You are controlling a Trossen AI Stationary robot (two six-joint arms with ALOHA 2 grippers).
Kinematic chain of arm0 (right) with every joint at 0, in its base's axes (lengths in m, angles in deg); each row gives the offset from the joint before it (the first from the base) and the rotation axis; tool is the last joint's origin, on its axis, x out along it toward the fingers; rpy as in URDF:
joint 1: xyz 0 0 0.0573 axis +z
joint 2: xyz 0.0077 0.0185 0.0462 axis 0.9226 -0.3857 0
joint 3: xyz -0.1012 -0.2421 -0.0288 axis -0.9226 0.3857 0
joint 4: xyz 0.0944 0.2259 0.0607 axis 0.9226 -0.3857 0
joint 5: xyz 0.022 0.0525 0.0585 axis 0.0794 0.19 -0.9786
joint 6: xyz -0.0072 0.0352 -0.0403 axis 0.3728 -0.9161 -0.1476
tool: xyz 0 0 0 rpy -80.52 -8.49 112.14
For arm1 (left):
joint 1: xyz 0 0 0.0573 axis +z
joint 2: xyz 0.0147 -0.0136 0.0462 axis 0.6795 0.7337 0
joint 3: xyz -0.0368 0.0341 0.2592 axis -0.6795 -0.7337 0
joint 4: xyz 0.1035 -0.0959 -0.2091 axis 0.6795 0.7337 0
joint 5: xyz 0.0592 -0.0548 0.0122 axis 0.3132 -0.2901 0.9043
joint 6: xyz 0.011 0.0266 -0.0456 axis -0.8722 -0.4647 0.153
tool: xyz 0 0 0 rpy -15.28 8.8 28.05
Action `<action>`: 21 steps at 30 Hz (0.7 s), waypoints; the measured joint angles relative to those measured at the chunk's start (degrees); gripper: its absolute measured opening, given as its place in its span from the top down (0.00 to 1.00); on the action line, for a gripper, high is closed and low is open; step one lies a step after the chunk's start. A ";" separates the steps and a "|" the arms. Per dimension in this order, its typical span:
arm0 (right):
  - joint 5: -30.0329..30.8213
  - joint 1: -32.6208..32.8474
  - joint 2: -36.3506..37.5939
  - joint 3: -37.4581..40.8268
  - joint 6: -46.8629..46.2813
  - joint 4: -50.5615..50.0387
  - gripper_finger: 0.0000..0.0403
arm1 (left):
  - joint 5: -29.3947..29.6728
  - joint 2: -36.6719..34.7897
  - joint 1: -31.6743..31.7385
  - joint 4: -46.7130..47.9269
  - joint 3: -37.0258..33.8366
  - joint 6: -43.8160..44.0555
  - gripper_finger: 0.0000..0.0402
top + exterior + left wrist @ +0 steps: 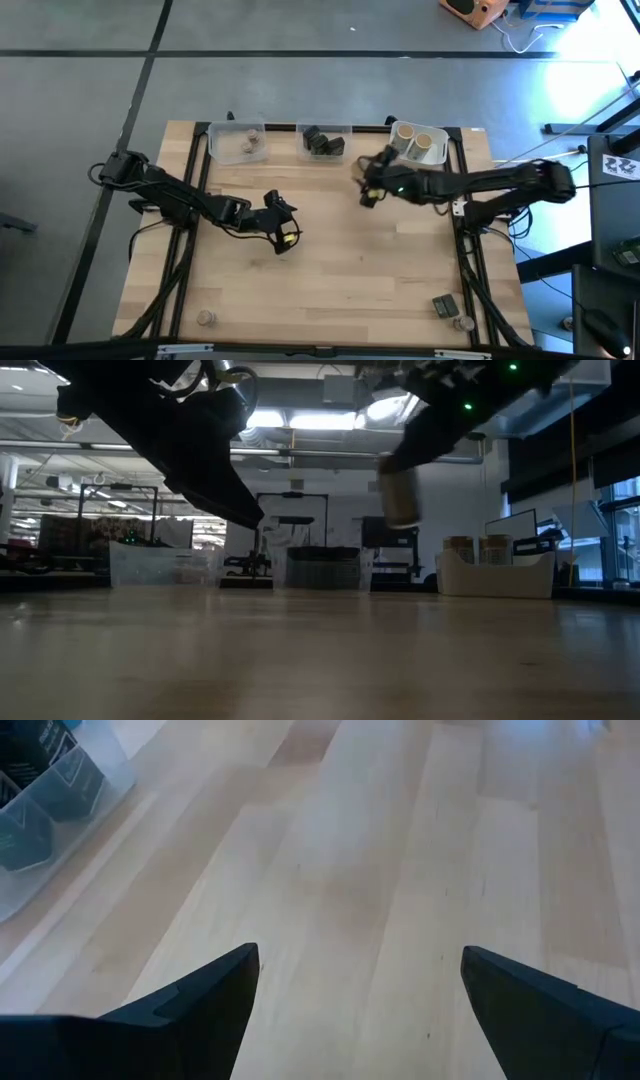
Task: Sort spices by type
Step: Put the golden seasoning bottle into the white bin
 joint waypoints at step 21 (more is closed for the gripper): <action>4.48 -23.67 13.82 17.32 -6.33 1.34 0.30 | 0.02 0.00 0.04 -0.06 0.00 -0.03 0.18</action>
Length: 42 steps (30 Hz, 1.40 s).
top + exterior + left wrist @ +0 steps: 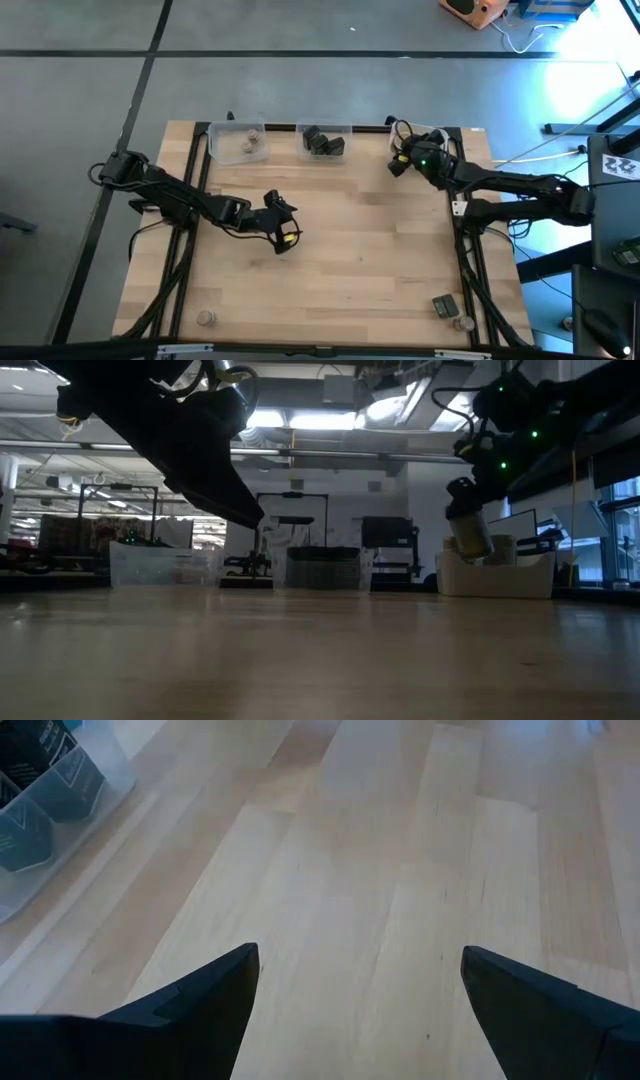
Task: Sort spices by type
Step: Put the golden seasoning bottle into the white bin
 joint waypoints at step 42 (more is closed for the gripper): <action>-5.02 -3.80 -2.97 4.81 -11.71 4.74 0.06 | 0.42 -0.39 -0.19 1.09 0.11 -1.23 0.18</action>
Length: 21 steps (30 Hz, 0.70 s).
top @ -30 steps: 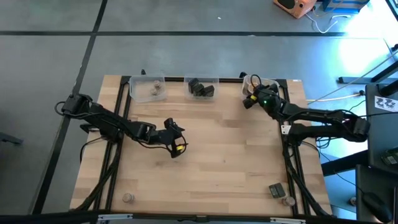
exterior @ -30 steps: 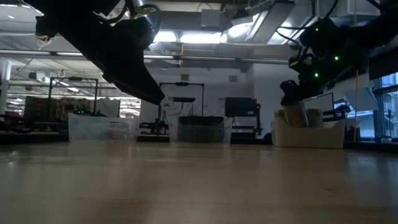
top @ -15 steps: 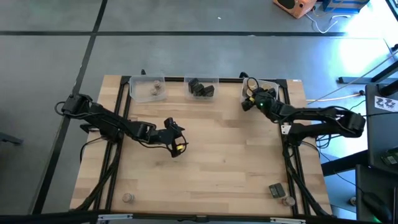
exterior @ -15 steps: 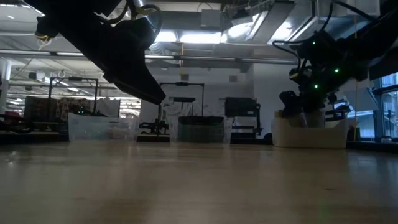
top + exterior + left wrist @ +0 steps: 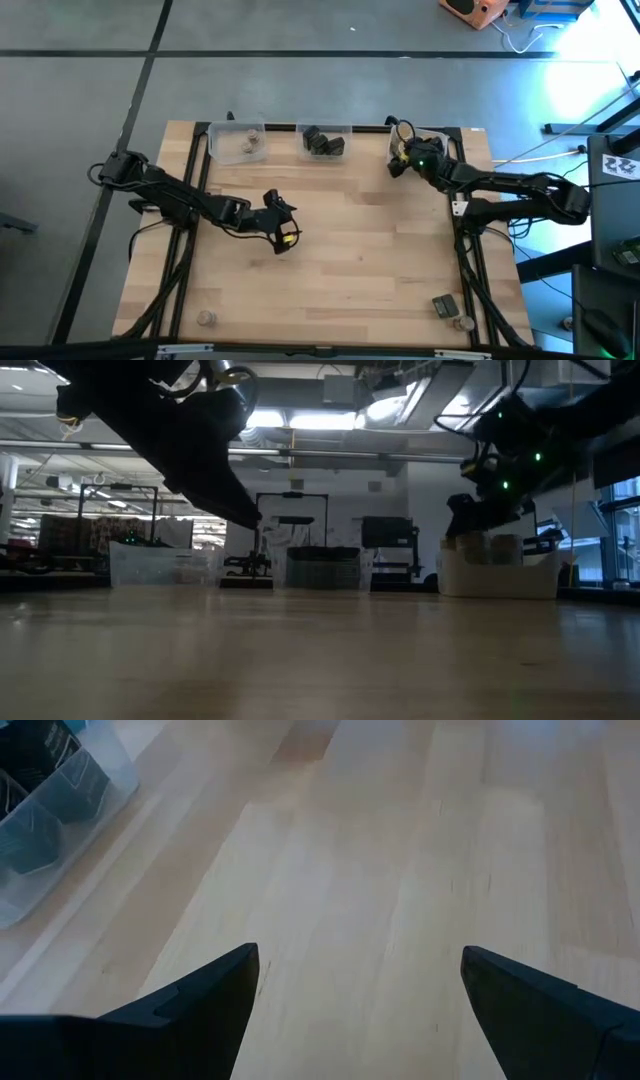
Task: Sort spices by type
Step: Put the golden seasoning bottle into the white bin, then put the left brown seasoning bottle into the left transparent bin
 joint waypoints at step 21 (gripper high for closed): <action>-8.63 23.34 5.38 -9.26 5.68 -7.69 0.07 | -1.62 -6.71 -6.35 -8.77 3.21 -16.36 0.18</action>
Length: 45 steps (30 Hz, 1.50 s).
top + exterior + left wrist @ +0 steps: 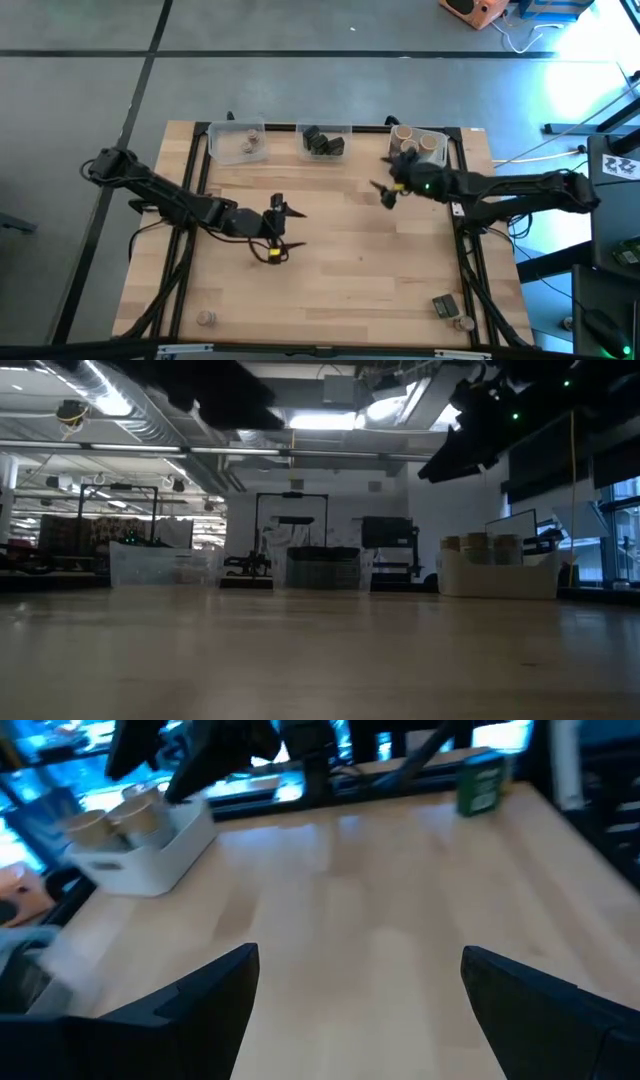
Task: Sort spices by type
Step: Put the left brown seasoning bottle into the left transparent bin
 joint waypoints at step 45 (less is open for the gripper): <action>0.06 25.16 -28.45 0.04 -17.80 38.72 0.07 | -16.90 23.99 -50.01 63.32 27.84 94.55 0.18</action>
